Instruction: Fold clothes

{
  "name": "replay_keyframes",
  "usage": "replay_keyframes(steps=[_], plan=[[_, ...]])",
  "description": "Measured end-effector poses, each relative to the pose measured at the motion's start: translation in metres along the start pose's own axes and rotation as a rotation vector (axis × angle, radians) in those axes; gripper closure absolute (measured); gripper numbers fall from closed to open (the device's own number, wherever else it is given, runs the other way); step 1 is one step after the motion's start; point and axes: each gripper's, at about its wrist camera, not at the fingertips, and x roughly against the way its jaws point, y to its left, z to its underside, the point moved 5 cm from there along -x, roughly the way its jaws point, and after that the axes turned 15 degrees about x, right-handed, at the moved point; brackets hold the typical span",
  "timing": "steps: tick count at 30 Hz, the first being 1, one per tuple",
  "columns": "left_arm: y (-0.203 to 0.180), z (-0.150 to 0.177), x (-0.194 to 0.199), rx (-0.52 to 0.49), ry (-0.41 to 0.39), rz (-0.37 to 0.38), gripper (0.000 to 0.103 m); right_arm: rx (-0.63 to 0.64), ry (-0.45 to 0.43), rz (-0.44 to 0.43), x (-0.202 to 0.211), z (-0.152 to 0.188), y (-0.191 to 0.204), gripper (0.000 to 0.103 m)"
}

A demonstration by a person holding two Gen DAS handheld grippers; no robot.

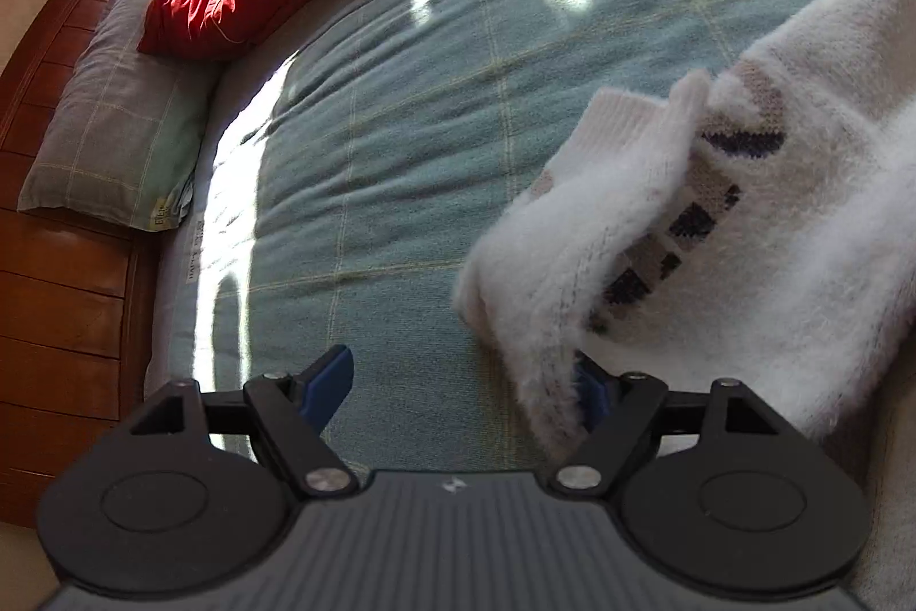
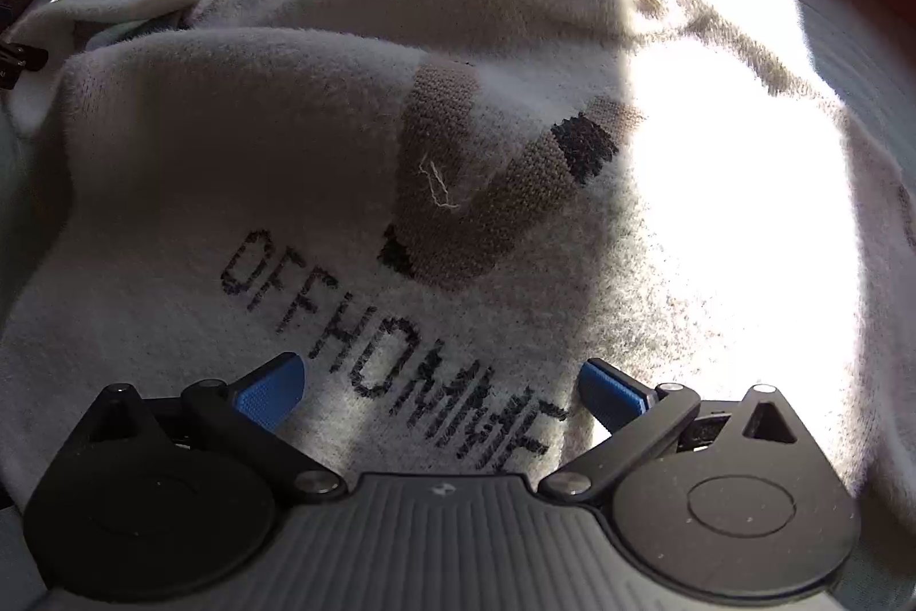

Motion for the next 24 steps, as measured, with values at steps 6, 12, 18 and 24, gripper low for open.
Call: replay_keyframes(steps=[6, 12, 18, 24], plan=[[0.02, 0.021, -0.015, 0.041, 0.054, -0.022, 0.023, 0.022, 0.024, 0.013, -0.005, -0.003, 0.003, 0.0], [0.031, 0.044, -0.042, 0.194, 0.151, 0.075, 0.019, 0.047, 0.04, 0.011, -0.007, -0.006, 0.005, 0.0], [0.024, 0.052, -0.043, 0.196, 0.147, 0.096, 0.019, 0.073, 0.053, 0.005, -0.01, -0.011, 0.008, 0.0], [0.019, 0.033, 0.014, 0.121, 0.052, 0.199, 0.021, 0.098, 0.066, 0.0, -0.013, -0.015, 0.01, 0.0]])
